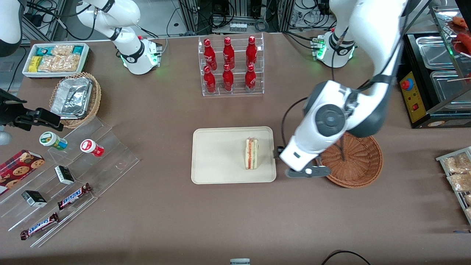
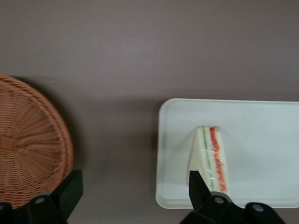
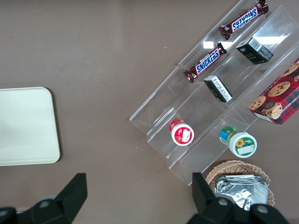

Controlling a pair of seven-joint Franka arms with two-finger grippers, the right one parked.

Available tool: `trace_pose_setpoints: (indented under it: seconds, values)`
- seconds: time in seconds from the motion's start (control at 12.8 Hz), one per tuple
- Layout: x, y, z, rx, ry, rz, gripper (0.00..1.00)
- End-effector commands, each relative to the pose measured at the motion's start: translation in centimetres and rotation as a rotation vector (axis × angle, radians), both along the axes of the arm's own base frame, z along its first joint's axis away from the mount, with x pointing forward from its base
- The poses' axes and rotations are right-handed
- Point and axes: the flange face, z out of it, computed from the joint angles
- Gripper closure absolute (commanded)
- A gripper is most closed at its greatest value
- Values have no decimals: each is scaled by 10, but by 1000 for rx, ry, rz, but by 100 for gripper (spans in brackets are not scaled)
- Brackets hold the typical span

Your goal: Place sandwich from basket to tray

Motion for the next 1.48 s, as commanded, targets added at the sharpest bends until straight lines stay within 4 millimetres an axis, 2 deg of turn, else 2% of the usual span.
trace_pose_setpoints:
  seconds: [0.0,0.23,0.47,0.78,1.01,1.09,1.25,1.4]
  values:
    - [4,53,30,5,25,59,0]
    - [12,111,55,3,27,127,0]
    - [7,166,76,19,72,82,0]
    - [-15,205,119,40,100,104,0]
    - [-47,235,154,59,120,67,0]
    - [-58,251,165,68,125,75,0]
    - [-78,258,177,67,128,42,0]
    - [-92,257,183,75,132,40,0]
